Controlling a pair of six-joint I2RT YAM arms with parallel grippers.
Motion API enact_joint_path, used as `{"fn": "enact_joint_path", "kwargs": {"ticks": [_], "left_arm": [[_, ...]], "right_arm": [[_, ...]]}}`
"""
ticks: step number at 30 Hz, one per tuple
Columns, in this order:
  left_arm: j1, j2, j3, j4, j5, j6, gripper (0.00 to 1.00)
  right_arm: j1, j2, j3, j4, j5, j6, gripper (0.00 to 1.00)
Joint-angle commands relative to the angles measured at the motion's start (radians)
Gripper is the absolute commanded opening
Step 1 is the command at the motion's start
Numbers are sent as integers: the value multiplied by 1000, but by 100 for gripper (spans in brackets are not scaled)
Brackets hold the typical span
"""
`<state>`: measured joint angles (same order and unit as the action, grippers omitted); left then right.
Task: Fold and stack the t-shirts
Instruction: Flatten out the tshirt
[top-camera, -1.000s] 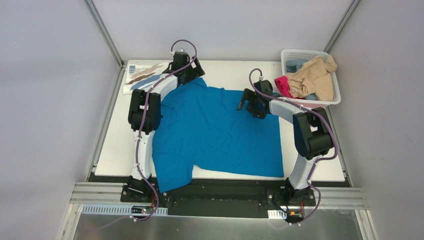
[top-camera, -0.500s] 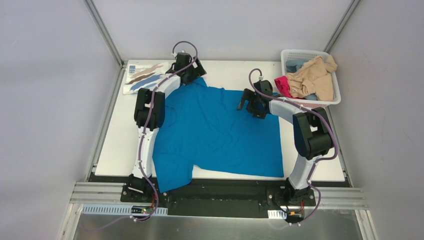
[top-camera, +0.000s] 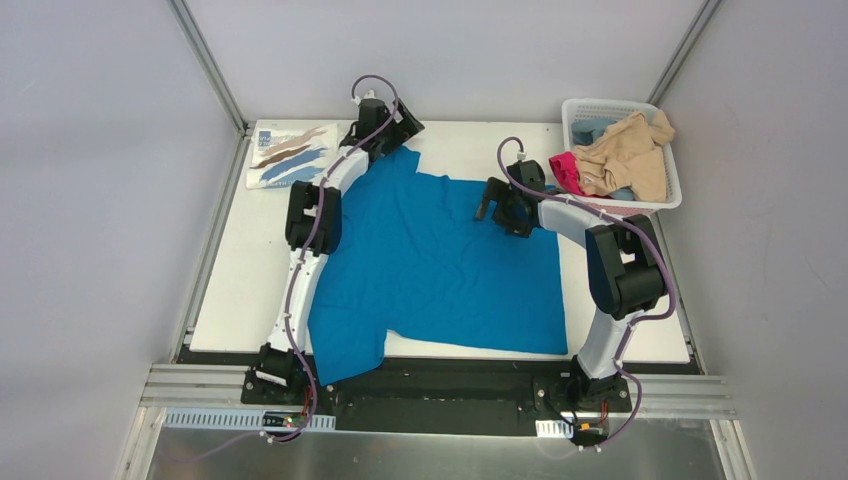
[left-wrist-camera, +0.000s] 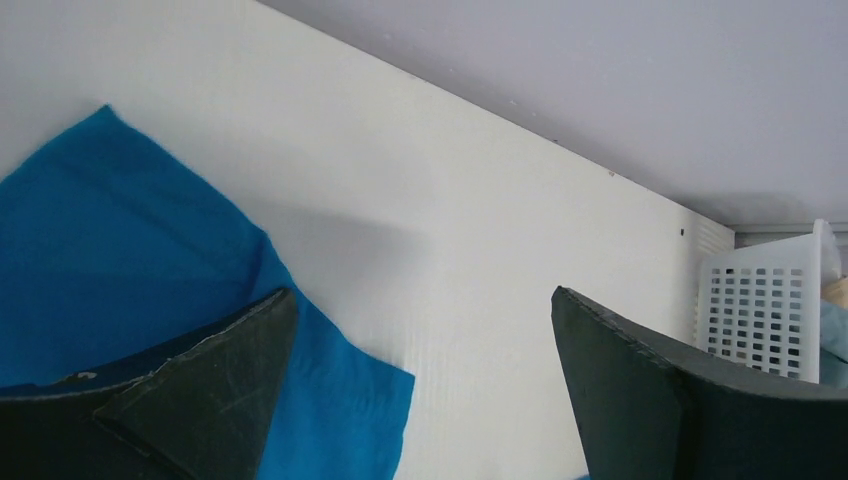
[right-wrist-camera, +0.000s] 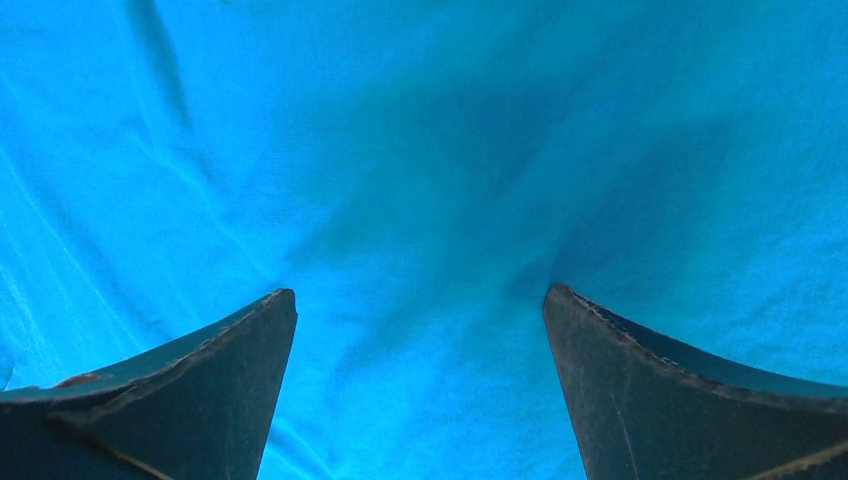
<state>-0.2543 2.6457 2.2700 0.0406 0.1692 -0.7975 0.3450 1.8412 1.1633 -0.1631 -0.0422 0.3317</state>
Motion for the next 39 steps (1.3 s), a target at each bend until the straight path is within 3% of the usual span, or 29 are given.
{"fn": "enact_joint_path", "kwargs": {"ticks": [1, 6, 14, 20, 24, 30, 39], "left_arm": [[-12, 75, 169, 49, 63, -14, 99], [-16, -2, 118, 20, 5, 71, 99], [-16, -253, 30, -133, -48, 267, 99], [-12, -545, -329, -170, -193, 349, 99], [-1, -655, -526, -174, -248, 352, 99], [37, -621, -619, -186, -133, 287, 100], [82, -436, -470, -275, -53, 249, 100]], "right_arm": [[-2, 39, -18, -98, 34, -17, 99], [-1, 13, -13, -99, 34, -17, 99], [-3, -63, 50, -139, 100, -8, 99], [-5, -91, 120, -192, 173, -2, 99], [-20, -65, 165, -209, 211, -14, 99], [-74, 41, 246, -219, 263, -26, 99], [-117, 196, 350, -229, 275, -35, 99]]}}
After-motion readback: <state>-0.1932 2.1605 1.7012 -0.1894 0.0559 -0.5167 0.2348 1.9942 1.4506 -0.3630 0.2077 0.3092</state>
